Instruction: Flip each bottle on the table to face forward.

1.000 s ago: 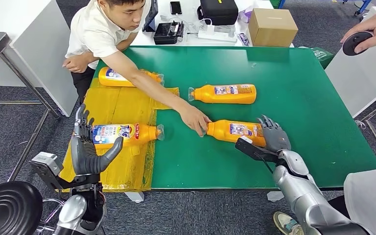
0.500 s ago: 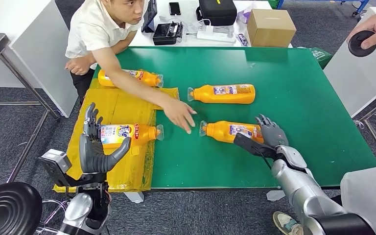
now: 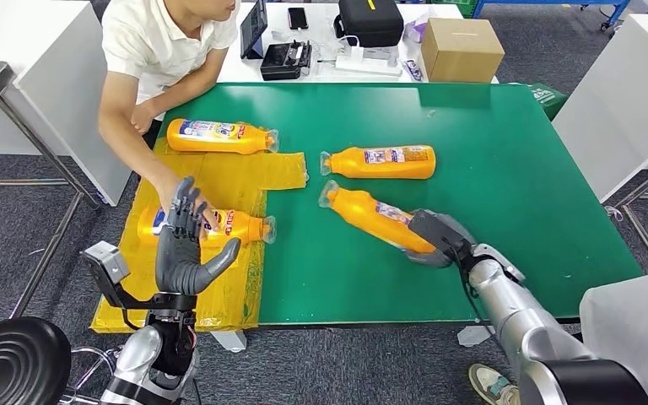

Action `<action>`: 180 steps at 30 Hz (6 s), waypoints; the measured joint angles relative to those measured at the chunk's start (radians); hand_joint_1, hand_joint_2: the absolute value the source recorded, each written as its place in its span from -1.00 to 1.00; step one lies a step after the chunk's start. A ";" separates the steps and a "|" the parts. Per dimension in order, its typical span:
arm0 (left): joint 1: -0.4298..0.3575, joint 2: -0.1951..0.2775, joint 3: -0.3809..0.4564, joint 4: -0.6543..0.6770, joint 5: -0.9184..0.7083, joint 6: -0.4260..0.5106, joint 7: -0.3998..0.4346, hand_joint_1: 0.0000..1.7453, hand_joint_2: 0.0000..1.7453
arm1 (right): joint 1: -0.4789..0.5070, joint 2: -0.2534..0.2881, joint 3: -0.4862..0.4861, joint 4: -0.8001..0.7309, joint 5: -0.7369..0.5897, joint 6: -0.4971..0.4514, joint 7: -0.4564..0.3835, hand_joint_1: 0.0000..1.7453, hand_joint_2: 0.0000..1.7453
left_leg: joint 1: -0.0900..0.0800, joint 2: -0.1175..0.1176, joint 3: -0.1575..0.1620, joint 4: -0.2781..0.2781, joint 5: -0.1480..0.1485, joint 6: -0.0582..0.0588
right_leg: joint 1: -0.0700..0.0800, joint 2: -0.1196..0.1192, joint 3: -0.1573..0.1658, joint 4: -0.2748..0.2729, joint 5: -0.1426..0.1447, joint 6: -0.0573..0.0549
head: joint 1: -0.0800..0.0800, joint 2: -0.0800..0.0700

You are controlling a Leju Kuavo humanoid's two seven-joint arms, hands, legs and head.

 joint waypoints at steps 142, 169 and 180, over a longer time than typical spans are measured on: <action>-0.549 -0.011 0.129 1.026 -0.865 0.061 0.134 -1.00 -1.00 | 0.451 0.328 0.523 -0.680 -0.401 -0.246 -0.206 -1.00 -1.00 | -0.001 -0.014 -0.007 -0.002 0.011 -0.001 | -0.001 -0.014 -0.004 0.001 0.005 -0.002 | 0.000 0.000; -0.450 -0.049 0.208 0.882 -0.232 -0.125 0.002 -1.00 1.00 | 0.439 0.325 0.550 -0.642 -0.421 -0.285 -0.237 -1.00 -1.00 | 0.000 -0.013 -0.010 -0.002 0.012 -0.001 | -0.001 -0.014 -0.007 0.001 0.004 -0.001 | 0.000 0.000; -0.173 -0.054 0.195 0.346 0.094 0.099 -0.029 -1.00 1.00 | 0.483 0.236 0.551 -0.719 -0.271 -0.486 -0.209 -1.00 1.00 | 0.000 -0.013 -0.021 -0.002 0.011 -0.001 | -0.001 -0.013 -0.018 0.002 0.004 -0.001 | -0.001 0.000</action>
